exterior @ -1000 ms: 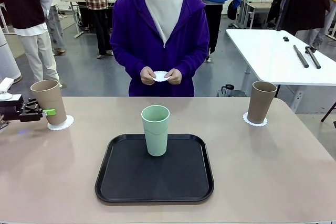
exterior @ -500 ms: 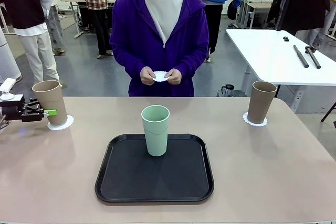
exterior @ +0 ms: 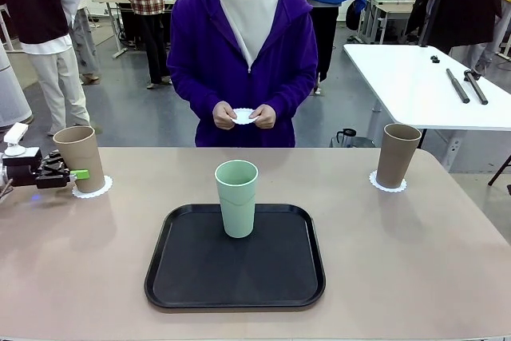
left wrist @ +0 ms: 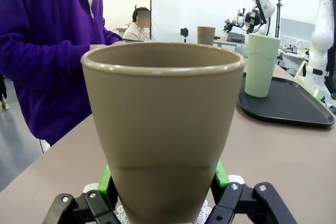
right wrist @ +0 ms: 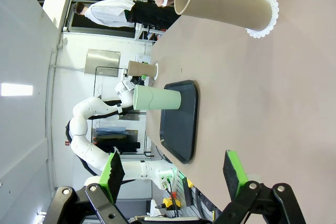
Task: Place coasters on the table and set cups on them.
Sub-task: Take one Reusable plastic cup from the Flat Tray and place it on a coaster set by the human.
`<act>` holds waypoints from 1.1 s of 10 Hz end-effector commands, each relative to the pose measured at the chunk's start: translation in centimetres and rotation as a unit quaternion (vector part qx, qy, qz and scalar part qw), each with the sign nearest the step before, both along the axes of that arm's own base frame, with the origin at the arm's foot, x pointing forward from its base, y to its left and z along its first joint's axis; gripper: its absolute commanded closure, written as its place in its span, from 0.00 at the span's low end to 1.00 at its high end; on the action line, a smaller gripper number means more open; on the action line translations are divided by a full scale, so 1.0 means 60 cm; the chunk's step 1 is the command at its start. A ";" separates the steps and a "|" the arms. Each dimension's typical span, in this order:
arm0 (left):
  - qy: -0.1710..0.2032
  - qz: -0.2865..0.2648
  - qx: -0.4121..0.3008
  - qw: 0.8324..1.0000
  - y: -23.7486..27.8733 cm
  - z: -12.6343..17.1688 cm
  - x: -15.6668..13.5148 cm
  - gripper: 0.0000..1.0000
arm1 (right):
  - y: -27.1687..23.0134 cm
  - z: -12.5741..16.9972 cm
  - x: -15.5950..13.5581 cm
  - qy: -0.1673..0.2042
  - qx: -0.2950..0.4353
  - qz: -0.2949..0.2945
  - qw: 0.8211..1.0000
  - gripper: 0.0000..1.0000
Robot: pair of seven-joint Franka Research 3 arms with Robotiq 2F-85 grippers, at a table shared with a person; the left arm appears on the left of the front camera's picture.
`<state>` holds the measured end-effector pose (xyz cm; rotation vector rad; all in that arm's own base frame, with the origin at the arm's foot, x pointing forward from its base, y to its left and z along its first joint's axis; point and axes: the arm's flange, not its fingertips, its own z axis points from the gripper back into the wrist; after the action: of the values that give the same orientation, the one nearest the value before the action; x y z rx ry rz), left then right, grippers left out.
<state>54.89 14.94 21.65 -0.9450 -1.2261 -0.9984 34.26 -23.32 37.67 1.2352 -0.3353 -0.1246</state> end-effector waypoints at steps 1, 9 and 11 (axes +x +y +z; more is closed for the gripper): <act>-0.008 -0.006 -0.009 1.000 0.003 -0.005 0.006 0.00 | 0.000 0.000 -0.002 -0.002 0.002 -0.001 1.000 0.00; 0.015 -0.023 0.018 0.999 0.011 0.005 0.001 0.00 | 0.000 0.000 -0.002 -0.002 0.002 -0.001 1.000 0.00; 0.020 -0.033 0.034 0.999 0.013 0.000 0.000 0.00 | 0.000 0.000 -0.002 -0.002 0.002 -0.001 1.000 0.00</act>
<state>54.75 15.31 21.48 -0.9536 -1.1750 -1.0408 34.26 -23.32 37.67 1.2352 -0.3353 -0.1246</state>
